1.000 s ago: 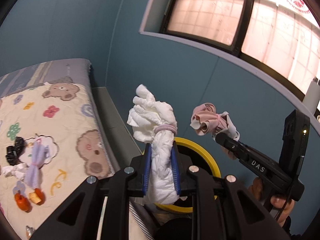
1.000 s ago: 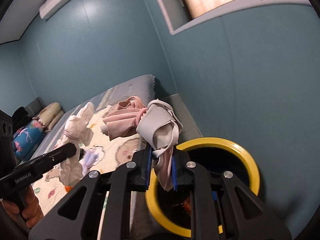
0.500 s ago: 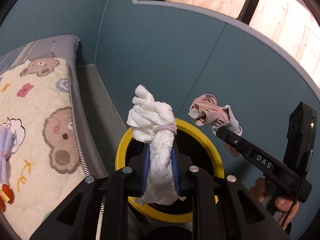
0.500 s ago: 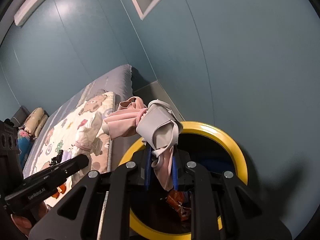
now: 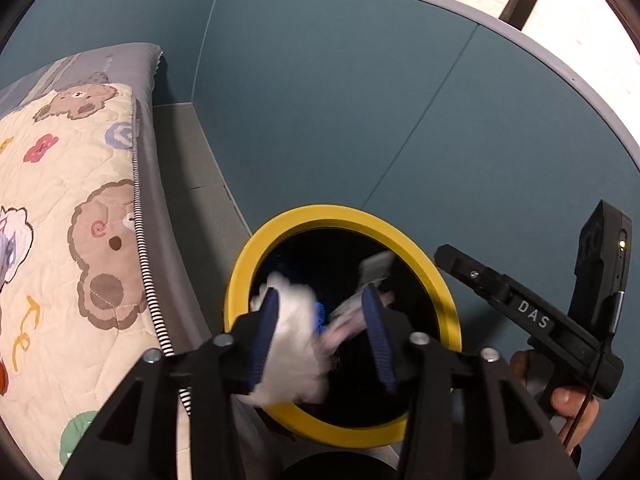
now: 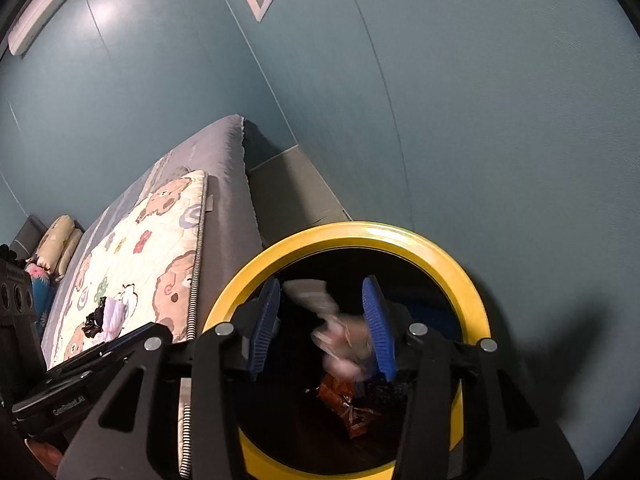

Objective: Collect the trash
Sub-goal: 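Open both tools over the bin to drop the tissue and masks, then move both tools back over the bed toward the remaining trash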

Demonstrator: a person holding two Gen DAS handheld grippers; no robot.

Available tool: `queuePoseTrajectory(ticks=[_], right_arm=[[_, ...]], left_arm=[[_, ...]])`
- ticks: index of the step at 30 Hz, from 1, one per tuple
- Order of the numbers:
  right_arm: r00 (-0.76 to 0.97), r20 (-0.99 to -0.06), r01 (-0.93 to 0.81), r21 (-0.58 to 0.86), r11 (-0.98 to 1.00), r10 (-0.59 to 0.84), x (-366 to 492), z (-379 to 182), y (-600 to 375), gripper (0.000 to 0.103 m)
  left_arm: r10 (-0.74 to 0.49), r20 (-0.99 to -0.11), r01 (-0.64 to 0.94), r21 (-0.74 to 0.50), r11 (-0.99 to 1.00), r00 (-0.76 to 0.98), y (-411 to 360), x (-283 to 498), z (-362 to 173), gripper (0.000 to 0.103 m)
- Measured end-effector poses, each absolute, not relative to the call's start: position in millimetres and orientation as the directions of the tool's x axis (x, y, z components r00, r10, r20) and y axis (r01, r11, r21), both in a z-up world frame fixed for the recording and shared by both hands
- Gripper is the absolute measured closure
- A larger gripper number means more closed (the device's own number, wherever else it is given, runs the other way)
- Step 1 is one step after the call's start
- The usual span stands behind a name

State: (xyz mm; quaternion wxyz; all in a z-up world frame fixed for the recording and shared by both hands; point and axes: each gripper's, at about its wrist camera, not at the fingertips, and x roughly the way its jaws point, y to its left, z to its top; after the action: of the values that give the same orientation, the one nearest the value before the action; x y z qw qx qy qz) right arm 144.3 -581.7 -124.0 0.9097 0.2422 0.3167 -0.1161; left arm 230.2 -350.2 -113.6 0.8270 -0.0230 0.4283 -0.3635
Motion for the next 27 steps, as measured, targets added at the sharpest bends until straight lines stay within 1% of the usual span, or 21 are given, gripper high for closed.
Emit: queuePoseTrajectory(ticks=[2, 4, 5, 6, 8, 9, 13, 15, 16, 21, 27], right_arm=[[0.770, -0.635, 0.372, 0.368, 0.852, -0.061, 143.4, -125.1, -581.9, 0.057], [0.770, -0.636, 0.374, 0.371, 0.850, -0.061, 141.6, -125.8, -582.3, 0.056], [0.770, -0.636, 0.373, 0.375, 0.849, -0.057, 140.7, -125.9, -581.7, 0.056], [0.770, -0.635, 0.371, 0.379, 0.848, -0.052, 139.3, -125.7, -581.5, 0.054], [0.773, -0.633, 0.362, 0.386, 0.848, -0.041, 136.7, -125.0, -579.2, 0.051], [0.775, -0.631, 0.355, 0.388, 0.850, -0.036, 136.6, -123.7, -576.5, 0.049], [0.787, -0.616, 0.324, 0.405, 0.855, -0.007, 135.6, -114.6, -565.3, 0.043], [0.795, -0.607, 0.305, 0.405, 0.862, 0.004, 135.5, -107.4, -557.0, 0.039], [0.800, -0.600, 0.290, 0.404, 0.867, 0.012, 136.2, -102.8, -550.8, 0.038], [0.819, -0.571, 0.216, 0.397, 0.892, 0.055, 141.4, -82.0, -519.6, 0.037], [0.834, -0.539, 0.115, 0.380, 0.918, 0.119, 152.1, -54.7, -472.4, 0.035]], left_arm=[[-0.617, -0.692, 0.572, -0.351, 0.741, 0.375, -348.2, 230.5, -113.9, 0.048], [-0.607, -0.694, 0.566, -0.341, 0.750, 0.387, -344.4, 232.2, -115.0, 0.045], [-0.598, -0.697, 0.561, -0.332, 0.758, 0.396, -342.0, 232.0, -114.7, 0.040], [-0.591, -0.698, 0.553, -0.327, 0.766, 0.406, -338.6, 232.5, -113.9, 0.038], [-0.587, -0.694, 0.542, -0.328, 0.774, 0.418, -329.1, 233.7, -112.0, 0.037], [-0.582, -0.692, 0.536, -0.325, 0.779, 0.427, -323.7, 234.3, -110.2, 0.034], [-0.553, -0.673, 0.515, -0.288, 0.807, 0.490, -298.8, 230.0, -95.5, 0.029], [-0.543, -0.658, 0.505, -0.274, 0.818, 0.522, -284.4, 229.2, -87.4, 0.024], [-0.534, -0.650, 0.497, -0.266, 0.826, 0.540, -276.9, 228.0, -82.9, 0.023], [-0.505, -0.615, 0.461, -0.246, 0.852, 0.605, -241.7, 226.8, -61.2, 0.017], [-0.448, -0.591, 0.402, -0.218, 0.889, 0.671, -195.1, 226.9, -42.5, 0.015]])
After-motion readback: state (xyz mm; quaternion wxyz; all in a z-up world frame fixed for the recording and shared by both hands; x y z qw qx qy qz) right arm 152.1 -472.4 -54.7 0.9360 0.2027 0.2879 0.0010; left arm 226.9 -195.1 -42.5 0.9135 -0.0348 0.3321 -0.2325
